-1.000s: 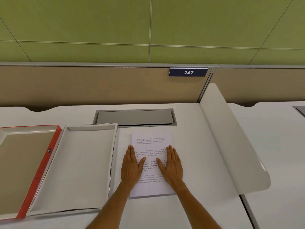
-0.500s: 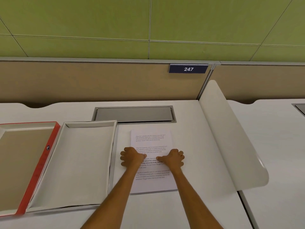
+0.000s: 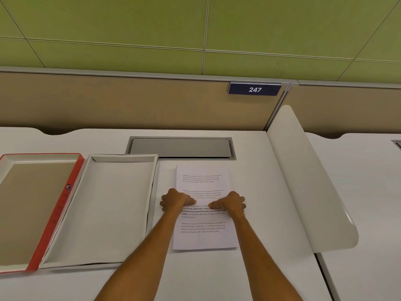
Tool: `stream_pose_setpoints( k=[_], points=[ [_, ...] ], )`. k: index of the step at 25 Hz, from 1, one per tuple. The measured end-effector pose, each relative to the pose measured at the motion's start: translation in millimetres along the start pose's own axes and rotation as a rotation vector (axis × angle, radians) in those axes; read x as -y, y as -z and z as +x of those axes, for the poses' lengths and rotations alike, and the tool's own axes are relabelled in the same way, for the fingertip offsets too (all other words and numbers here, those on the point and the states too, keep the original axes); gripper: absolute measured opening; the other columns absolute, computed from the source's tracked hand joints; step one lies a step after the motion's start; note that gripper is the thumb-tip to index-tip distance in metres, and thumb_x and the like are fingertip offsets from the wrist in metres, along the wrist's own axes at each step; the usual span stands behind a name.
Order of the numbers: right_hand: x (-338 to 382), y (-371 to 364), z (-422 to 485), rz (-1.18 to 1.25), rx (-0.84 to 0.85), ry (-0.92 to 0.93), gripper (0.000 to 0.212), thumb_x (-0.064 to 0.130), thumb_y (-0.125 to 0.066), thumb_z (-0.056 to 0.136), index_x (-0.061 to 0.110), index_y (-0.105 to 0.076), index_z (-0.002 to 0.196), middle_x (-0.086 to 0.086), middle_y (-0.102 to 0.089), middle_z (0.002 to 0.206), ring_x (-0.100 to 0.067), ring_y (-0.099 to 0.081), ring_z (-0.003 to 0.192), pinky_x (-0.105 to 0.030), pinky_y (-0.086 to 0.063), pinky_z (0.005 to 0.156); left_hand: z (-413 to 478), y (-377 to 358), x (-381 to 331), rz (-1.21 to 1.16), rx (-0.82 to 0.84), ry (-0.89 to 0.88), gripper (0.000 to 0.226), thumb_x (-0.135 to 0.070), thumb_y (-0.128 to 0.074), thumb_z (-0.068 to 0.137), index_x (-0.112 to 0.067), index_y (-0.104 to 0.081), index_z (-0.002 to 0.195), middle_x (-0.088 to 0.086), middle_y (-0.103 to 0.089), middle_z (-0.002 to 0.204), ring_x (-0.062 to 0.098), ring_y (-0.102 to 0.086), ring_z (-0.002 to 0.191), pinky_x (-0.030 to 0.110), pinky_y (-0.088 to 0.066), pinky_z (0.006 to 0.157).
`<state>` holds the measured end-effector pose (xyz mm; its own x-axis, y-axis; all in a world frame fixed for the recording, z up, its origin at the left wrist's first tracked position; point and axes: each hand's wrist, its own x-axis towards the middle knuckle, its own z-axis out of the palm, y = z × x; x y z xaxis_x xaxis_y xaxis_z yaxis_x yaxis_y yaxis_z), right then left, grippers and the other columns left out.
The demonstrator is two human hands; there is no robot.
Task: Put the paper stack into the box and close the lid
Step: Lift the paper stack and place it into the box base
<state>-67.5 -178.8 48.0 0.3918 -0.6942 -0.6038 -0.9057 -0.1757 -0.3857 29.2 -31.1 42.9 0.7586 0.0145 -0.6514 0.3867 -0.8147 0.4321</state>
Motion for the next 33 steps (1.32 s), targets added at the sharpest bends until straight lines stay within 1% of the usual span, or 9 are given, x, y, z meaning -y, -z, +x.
stream_pose_setpoints(
  k=[3, 6, 9, 12, 15, 21, 26, 30, 33],
  points=[
    [2, 0, -3, 0.055, -0.021, 0.058, 0.088, 0.033, -0.093, 0.056, 0.004, -0.044, 0.123, -0.016, -0.05, 0.128, -0.032, -0.052, 0.121, -0.041, -0.046, 0.099, -4, -5, 0, -0.001, -0.002, -0.079, 0.064, -0.036, -0.087, 0.063, -0.006, -0.057, 0.111, 0.014, -0.062, 0.12, 0.027, -0.06, 0.104, 0.035, -0.055, 0.085],
    [-5, 3, 0, 0.257, 0.045, 0.08, 0.087, 0.021, -0.095, 0.052, 0.003, -0.038, 0.115, -0.015, -0.057, 0.119, -0.03, -0.062, 0.11, -0.037, -0.054, 0.09, -7, -7, 2, -0.11, 0.033, -0.121, 0.045, -0.023, -0.087, 0.066, -0.006, -0.057, 0.095, 0.014, -0.07, 0.111, 0.021, -0.063, 0.079, 0.025, -0.05, 0.056],
    [-11, 1, 4, 0.359, 0.101, 0.071, 0.081, 0.03, -0.097, 0.042, 0.004, -0.055, 0.107, -0.011, -0.07, 0.107, -0.028, -0.071, 0.092, -0.04, -0.06, 0.081, -9, 1, 3, -0.179, 0.045, -0.113, 0.046, -0.021, -0.09, 0.064, -0.007, -0.055, 0.091, 0.015, -0.07, 0.11, 0.02, -0.062, 0.075, 0.022, -0.045, 0.05],
    [-11, -9, 1, 0.236, 0.014, 0.059, 0.07, 0.042, -0.094, 0.044, 0.008, -0.065, 0.098, -0.005, -0.068, 0.103, -0.027, -0.065, 0.1, -0.04, -0.056, 0.089, -11, 2, 5, -0.171, 0.065, -0.118, 0.046, -0.023, -0.087, 0.067, -0.008, -0.054, 0.094, 0.015, -0.07, 0.113, 0.021, -0.062, 0.077, 0.022, -0.044, 0.05],
    [-11, -17, -5, 0.254, -0.053, 0.068, 0.078, 0.045, -0.093, 0.045, 0.005, -0.062, 0.106, -0.007, -0.067, 0.107, -0.027, -0.066, 0.1, -0.037, -0.057, 0.083, -15, -7, 8, -0.169, 0.026, -0.153, 0.037, -0.021, -0.083, 0.073, -0.006, -0.061, 0.099, 0.014, -0.071, 0.111, 0.02, -0.063, 0.075, 0.022, -0.046, 0.05],
    [-11, 0, -22, 0.317, -0.074, 0.163, 0.067, 0.031, -0.089, 0.064, 0.003, -0.047, 0.108, -0.014, -0.067, 0.115, -0.031, -0.068, 0.1, -0.039, -0.058, 0.081, -30, -4, 5, -0.266, -0.012, -0.166, 0.03, -0.019, -0.082, 0.074, -0.007, -0.06, 0.091, 0.015, -0.073, 0.106, 0.019, -0.063, 0.068, 0.022, -0.045, 0.046],
    [-1, 31, -49, 0.58, -0.168, 0.327, 0.061, 0.022, -0.086, 0.07, 0.008, -0.042, 0.11, -0.01, -0.062, 0.112, -0.028, -0.065, 0.098, -0.037, -0.057, 0.081, -58, 22, -1, -0.504, -0.113, -0.323, 0.047, -0.023, -0.087, 0.067, -0.008, -0.062, 0.103, 0.01, -0.072, 0.105, 0.026, -0.071, 0.084, 0.037, -0.062, 0.066],
    [-9, 44, -59, 0.848, -0.203, 0.526, 0.058, 0.017, -0.086, 0.07, 0.017, -0.045, 0.111, -0.001, -0.062, 0.106, -0.019, -0.065, 0.099, -0.04, -0.06, 0.081, -91, 33, -4, -0.675, -0.181, -0.58, 0.047, -0.019, -0.088, 0.067, -0.016, -0.058, 0.104, 0.001, -0.067, 0.099, 0.016, -0.066, 0.082, 0.014, -0.056, 0.059],
    [-19, 42, -56, 0.932, -0.209, 0.596, 0.066, 0.016, -0.088, 0.067, 0.022, -0.048, 0.119, -0.006, -0.063, 0.113, -0.021, -0.064, 0.106, -0.041, -0.062, 0.08, -106, 29, -1, -0.741, -0.205, -0.653, 0.048, -0.014, -0.086, 0.069, -0.02, -0.056, 0.106, 0.001, -0.064, 0.099, 0.015, -0.063, 0.083, 0.017, -0.057, 0.064]
  ],
)
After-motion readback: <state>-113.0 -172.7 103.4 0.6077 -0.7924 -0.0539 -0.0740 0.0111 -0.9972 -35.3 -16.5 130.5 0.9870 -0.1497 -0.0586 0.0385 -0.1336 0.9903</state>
